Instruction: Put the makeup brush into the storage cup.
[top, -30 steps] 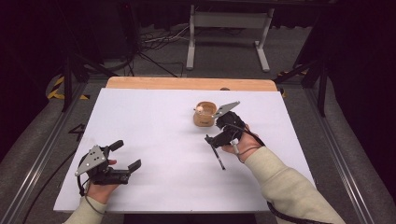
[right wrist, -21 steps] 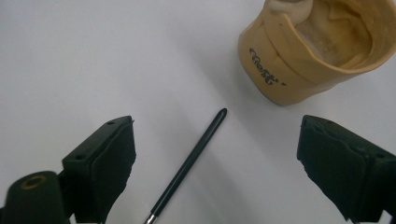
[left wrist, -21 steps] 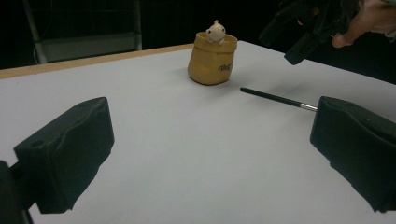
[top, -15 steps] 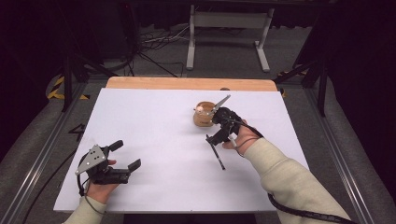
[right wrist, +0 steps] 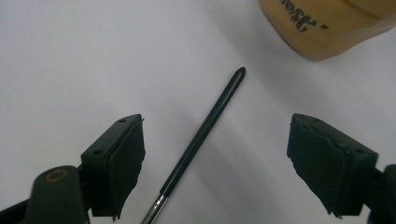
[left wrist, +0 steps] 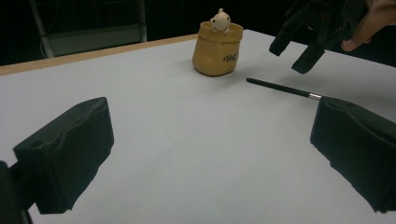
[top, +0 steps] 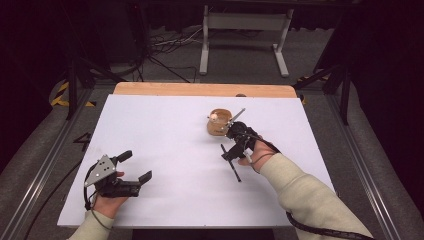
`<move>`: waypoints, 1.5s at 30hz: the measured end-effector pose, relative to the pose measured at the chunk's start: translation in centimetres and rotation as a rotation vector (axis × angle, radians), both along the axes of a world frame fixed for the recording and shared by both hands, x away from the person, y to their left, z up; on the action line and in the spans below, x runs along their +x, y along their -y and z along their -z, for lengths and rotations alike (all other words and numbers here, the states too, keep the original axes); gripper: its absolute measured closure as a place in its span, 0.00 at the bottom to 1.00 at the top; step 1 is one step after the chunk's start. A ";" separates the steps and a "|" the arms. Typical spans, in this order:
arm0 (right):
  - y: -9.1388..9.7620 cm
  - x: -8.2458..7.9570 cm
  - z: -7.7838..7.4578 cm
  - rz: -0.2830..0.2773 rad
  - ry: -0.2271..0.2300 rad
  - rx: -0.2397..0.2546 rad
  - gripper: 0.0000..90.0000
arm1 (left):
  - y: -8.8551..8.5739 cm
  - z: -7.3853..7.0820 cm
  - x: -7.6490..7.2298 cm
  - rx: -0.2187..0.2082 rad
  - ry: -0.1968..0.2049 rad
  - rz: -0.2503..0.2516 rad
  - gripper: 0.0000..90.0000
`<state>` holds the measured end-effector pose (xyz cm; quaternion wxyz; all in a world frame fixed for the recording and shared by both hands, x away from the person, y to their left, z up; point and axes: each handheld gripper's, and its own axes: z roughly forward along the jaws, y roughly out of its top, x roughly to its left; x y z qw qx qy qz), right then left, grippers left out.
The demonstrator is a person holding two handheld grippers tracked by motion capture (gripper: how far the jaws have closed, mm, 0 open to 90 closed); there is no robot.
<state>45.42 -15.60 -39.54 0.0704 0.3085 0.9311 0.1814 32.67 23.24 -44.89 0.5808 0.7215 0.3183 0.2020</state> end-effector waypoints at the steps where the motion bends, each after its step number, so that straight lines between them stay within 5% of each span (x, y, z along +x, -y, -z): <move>1: 0.0 0.0 0.2 -0.002 -0.004 -0.001 0.23 | 0.0 0.0 0.0 0.000 0.000 0.000 0.00; 21: -0.1 -0.6 1.9 0.000 -0.065 -0.057 0.36 | 0.0 0.0 0.1 0.000 -0.012 0.000 0.00; 35: -0.4 -0.5 2.6 -0.018 -0.105 -0.104 0.64 | -0.1 0.1 0.1 0.001 -0.013 0.002 0.01; 45: -0.4 -0.6 2.5 -0.012 -0.092 -0.121 0.84 | -0.1 0.1 0.1 -0.001 -0.015 0.005 0.01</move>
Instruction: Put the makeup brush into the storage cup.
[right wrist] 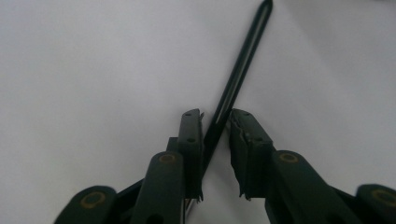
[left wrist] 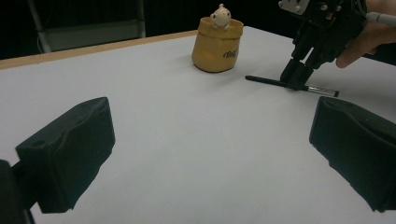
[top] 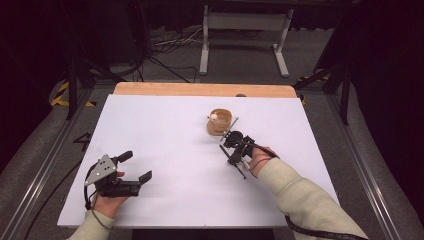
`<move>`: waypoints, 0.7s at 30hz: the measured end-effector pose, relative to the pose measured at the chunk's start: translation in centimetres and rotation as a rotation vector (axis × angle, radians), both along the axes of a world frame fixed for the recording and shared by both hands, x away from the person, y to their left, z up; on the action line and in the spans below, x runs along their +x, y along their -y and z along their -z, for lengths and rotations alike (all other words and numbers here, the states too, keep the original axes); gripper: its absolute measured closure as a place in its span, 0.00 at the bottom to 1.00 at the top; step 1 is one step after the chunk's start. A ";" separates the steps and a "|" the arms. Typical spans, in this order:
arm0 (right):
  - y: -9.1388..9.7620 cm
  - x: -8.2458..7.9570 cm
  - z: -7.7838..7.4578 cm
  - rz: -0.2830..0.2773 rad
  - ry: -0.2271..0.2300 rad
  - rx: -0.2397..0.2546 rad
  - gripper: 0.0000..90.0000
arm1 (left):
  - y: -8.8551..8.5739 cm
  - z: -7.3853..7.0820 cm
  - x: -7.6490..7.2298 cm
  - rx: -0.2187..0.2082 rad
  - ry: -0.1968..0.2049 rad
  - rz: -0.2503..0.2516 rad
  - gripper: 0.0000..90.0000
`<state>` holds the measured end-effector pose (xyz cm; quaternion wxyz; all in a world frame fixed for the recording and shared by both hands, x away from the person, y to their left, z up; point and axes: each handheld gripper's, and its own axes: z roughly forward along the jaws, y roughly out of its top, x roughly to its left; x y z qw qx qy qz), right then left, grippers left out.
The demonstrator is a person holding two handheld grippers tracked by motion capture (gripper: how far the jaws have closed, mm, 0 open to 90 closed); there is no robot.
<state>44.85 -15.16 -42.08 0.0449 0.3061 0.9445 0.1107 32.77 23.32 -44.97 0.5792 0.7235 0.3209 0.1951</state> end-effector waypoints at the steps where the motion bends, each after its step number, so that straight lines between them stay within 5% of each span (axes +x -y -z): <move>1: 0.1 0.0 0.0 0.002 -0.001 0.002 0.86 | 0.0 0.0 0.0 0.000 0.000 0.003 0.02; 4: 0.2 0.1 -0.1 -0.001 -0.003 0.000 0.93 | 0.0 0.0 0.0 0.004 0.001 0.003 0.02; 21: 0.3 -0.7 -2.2 -0.079 0.024 0.008 0.93 | 0.3 -0.1 0.1 0.015 -0.013 0.031 0.03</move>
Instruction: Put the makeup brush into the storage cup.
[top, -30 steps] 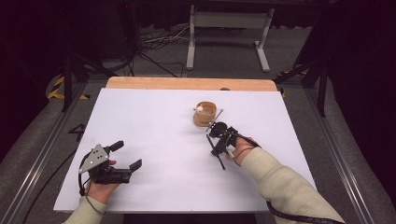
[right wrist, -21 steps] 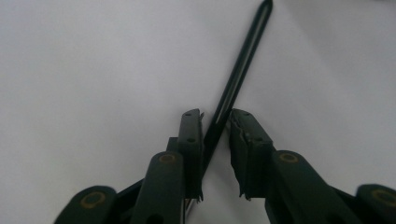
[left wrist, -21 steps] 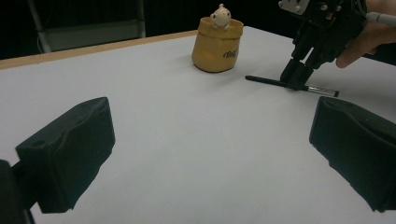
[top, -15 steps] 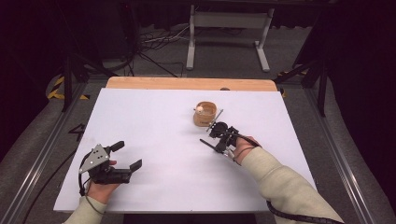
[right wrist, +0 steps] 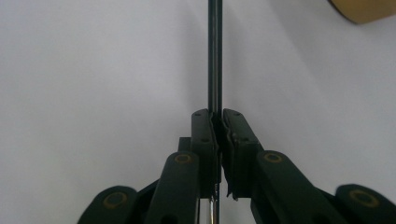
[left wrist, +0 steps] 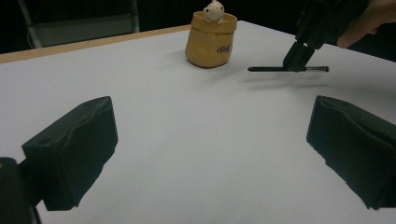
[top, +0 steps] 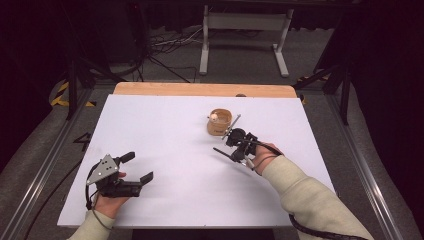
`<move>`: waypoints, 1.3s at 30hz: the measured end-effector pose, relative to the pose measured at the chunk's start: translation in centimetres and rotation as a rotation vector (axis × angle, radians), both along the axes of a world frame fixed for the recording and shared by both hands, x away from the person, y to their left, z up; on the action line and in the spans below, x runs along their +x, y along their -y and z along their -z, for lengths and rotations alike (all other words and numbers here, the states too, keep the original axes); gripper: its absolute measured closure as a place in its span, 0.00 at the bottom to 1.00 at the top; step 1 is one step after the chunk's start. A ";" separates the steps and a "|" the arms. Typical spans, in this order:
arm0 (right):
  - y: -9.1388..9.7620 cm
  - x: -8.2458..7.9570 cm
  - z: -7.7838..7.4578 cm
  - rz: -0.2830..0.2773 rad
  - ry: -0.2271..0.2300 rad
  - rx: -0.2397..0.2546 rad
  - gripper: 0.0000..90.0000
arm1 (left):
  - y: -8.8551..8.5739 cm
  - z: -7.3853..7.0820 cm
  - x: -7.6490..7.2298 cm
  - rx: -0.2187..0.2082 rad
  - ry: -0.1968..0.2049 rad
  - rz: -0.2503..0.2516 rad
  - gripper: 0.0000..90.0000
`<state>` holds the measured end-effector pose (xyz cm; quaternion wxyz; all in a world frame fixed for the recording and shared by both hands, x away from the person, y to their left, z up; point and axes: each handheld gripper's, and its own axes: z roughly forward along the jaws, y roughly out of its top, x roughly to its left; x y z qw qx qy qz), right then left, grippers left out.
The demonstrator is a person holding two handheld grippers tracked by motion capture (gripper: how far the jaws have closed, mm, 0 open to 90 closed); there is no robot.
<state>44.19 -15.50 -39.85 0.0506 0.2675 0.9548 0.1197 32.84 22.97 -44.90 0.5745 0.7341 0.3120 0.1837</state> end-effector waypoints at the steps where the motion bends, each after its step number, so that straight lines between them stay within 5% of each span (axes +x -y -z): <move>1: 0.0 0.0 0.0 0.000 0.000 0.000 0.93 | 0.0 0.0 0.0 0.000 0.000 0.000 0.03; 16: -1.0 -2.3 -3.6 -0.181 0.017 0.036 0.93 | 1.1 -0.8 0.3 -0.008 -0.021 0.111 0.03; 24: -2.1 -3.9 -4.9 -0.323 0.031 0.034 0.93 | 1.6 -1.1 0.6 -0.012 -0.040 0.192 0.04; 39: -3.0 -4.8 -6.1 -0.388 0.036 0.049 0.93 | 2.9 -1.9 1.3 0.006 -0.035 0.262 0.04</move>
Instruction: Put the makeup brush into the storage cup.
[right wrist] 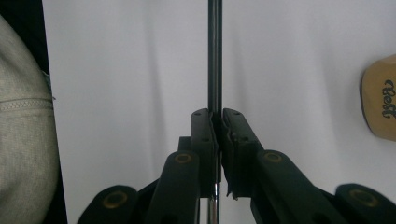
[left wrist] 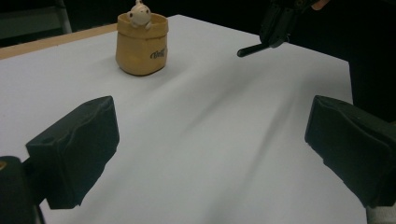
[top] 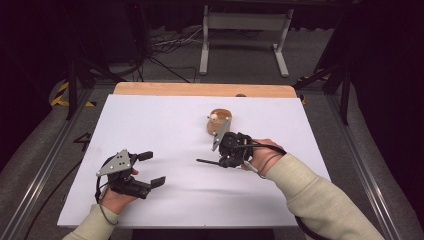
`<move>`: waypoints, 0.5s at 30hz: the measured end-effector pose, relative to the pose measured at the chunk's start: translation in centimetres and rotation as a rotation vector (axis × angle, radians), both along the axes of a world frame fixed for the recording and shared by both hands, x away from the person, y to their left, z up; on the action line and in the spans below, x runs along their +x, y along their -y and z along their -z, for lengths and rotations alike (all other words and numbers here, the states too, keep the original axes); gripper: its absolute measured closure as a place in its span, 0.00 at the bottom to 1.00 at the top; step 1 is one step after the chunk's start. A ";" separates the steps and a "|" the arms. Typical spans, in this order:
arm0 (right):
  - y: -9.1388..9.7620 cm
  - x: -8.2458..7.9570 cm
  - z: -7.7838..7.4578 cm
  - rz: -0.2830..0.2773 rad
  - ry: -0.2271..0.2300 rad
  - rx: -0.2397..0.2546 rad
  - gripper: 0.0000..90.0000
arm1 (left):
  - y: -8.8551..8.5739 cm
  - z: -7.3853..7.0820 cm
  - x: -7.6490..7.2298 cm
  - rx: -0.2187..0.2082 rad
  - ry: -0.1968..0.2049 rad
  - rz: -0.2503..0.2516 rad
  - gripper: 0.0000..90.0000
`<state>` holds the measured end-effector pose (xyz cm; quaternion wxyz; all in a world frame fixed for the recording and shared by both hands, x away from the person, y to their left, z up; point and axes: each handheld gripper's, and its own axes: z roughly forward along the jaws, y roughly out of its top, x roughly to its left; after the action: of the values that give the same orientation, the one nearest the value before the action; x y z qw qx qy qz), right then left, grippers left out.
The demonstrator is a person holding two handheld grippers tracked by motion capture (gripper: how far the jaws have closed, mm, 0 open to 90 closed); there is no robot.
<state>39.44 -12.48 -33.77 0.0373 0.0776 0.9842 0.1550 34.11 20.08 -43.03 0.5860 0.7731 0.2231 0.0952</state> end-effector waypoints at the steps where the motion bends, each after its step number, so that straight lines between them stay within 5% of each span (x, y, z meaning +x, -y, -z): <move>1: -0.1 0.0 0.0 -0.002 -0.006 0.004 0.93 | 0.0 0.0 0.0 0.000 0.000 0.000 0.05; 15: -1.1 -0.2 -0.3 -0.043 -0.011 0.007 0.93 | 2.4 -0.9 1.8 0.058 0.015 0.124 0.07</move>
<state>39.28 -11.40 -33.46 0.0282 0.0574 0.9853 0.1586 35.92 17.69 -42.17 0.5699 0.8013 0.1676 0.0707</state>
